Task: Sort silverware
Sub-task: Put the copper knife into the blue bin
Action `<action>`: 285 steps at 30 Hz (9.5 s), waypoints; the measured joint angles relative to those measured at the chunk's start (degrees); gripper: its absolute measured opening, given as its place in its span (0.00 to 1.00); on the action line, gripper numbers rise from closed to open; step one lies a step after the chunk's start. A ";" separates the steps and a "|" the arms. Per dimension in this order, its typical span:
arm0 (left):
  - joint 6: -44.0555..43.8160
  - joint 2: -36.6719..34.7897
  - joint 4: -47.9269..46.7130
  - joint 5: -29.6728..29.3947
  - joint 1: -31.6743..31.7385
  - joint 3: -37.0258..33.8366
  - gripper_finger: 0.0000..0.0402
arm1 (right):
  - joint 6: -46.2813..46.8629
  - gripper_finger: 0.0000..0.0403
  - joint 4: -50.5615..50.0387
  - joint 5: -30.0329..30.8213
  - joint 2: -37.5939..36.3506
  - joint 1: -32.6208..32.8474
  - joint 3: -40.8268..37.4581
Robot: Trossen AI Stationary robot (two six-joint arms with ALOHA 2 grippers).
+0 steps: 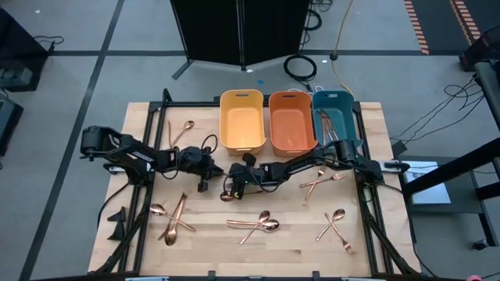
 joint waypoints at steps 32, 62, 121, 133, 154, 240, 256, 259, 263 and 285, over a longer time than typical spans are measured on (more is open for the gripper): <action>-0.66 -0.11 -6.17 -1.67 -0.02 0.05 0.02 | -3.65 0.00 0.81 0.09 -2.27 0.42 -0.33; 2.08 -2.76 -6.39 -3.81 -1.05 -0.11 0.01 | -1.64 0.41 -9.40 1.47 -12.55 1.05 -0.20; 79.47 14.85 1.44 -5.53 3.42 47.98 0.01 | 17.92 0.41 -10.71 41.90 -67.63 16.59 -33.00; 79.74 24.07 1.59 5.72 5.94 59.70 0.01 | 14.11 0.41 -11.42 43.83 -72.32 17.32 -33.00; 97.74 53.58 0.80 11.14 5.81 96.22 0.01 | 8.18 0.41 -17.34 53.66 -81.34 17.34 -32.98; 115.38 66.47 -34.69 12.08 11.77 122.30 0.16 | 2.78 0.41 -20.70 58.46 -82.25 9.84 -32.96; 115.40 66.47 -35.13 12.05 11.78 122.30 0.19 | 1.69 0.41 -20.65 58.42 -82.25 9.49 -32.96; 115.38 66.47 -35.09 12.05 11.81 122.30 0.19 | 1.38 0.41 -20.65 58.42 -82.25 9.11 -32.96; 115.38 66.47 -34.93 12.05 11.87 122.30 0.19 | 1.26 0.41 -20.68 58.42 -82.25 8.86 -32.96; 112.04 66.45 -33.63 9.02 11.61 122.30 0.19 | 0.22 0.41 -20.36 58.16 -82.43 8.86 -32.96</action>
